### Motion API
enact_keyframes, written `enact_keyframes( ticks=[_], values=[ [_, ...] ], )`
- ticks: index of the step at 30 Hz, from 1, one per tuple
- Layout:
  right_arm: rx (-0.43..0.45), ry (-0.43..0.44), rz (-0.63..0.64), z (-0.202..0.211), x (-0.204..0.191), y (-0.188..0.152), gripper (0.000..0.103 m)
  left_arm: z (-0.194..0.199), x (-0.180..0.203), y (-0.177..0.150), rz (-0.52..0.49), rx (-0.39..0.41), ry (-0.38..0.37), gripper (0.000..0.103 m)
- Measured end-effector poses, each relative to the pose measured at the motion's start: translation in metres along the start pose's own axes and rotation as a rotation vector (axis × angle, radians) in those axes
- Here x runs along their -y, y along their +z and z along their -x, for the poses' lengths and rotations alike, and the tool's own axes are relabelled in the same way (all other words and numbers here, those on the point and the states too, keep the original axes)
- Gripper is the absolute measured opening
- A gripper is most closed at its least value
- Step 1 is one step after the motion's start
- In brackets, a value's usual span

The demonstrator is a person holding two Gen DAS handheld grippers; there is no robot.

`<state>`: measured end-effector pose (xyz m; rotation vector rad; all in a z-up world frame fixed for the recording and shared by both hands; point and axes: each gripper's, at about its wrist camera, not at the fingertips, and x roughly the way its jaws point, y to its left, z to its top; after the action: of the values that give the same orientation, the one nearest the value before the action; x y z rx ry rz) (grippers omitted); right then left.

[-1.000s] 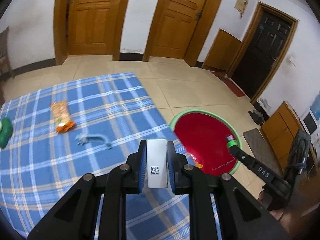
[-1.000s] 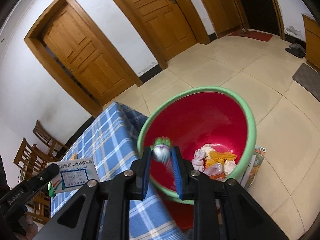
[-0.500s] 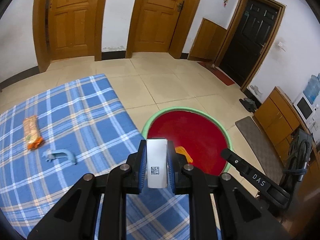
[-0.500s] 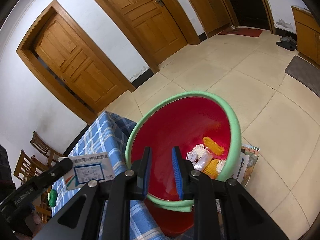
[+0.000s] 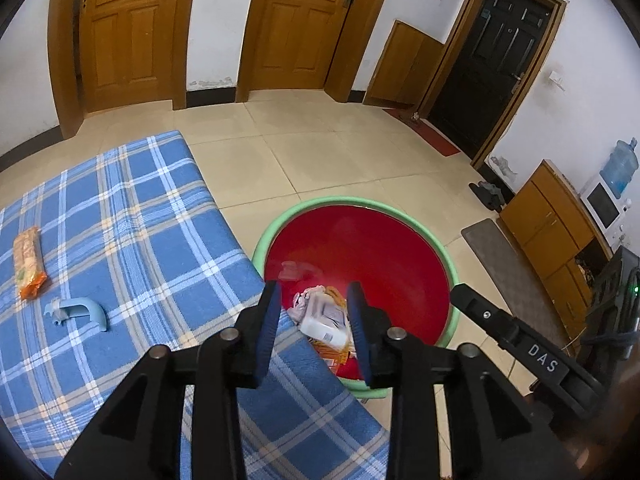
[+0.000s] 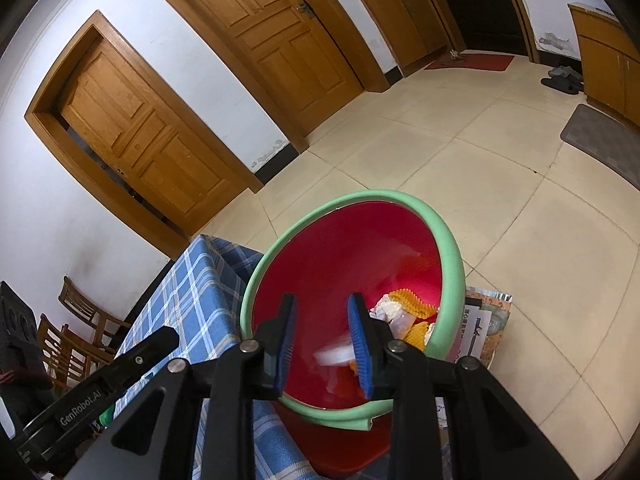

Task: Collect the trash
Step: 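Open both grippers to drop the teal box and toy figure into the bucket, then move both open grippers back over the table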

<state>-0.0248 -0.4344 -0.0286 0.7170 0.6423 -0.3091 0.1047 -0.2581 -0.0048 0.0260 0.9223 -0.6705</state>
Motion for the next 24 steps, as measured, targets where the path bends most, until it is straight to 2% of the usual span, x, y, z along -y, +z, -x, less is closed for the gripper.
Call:
enact_keyframes(
  ticks=[6, 10, 14, 17, 19, 24],
  values=[
    [0.002, -0.004, -0.006, -0.001, 0.000, 0.001, 0.040, 0.001, -0.003, -0.003, 0.007, -0.006, 0.022, 0.042],
    [-0.003, -0.006, -0.010, -0.003, 0.001, -0.001, 0.052, 0.004, -0.008, -0.004, 0.011, -0.003, 0.046, 0.049],
    [-0.018, -0.011, 0.001, -0.006, -0.001, -0.005, 0.056, 0.008, -0.017, -0.004, 0.026, 0.002, 0.078, 0.058],
    [-0.031, -0.012, 0.004, -0.009, -0.003, -0.008, 0.061, 0.010, -0.025, -0.003, 0.040, 0.004, 0.100, 0.059],
    [-0.037, -0.016, 0.002, -0.010, -0.004, -0.009, 0.070, 0.013, -0.034, -0.004, 0.054, 0.003, 0.116, 0.059],
    [-0.053, -0.021, -0.005, -0.015, -0.005, -0.011, 0.080, 0.019, -0.058, -0.002, 0.090, 0.010, 0.149, 0.059]
  ],
)
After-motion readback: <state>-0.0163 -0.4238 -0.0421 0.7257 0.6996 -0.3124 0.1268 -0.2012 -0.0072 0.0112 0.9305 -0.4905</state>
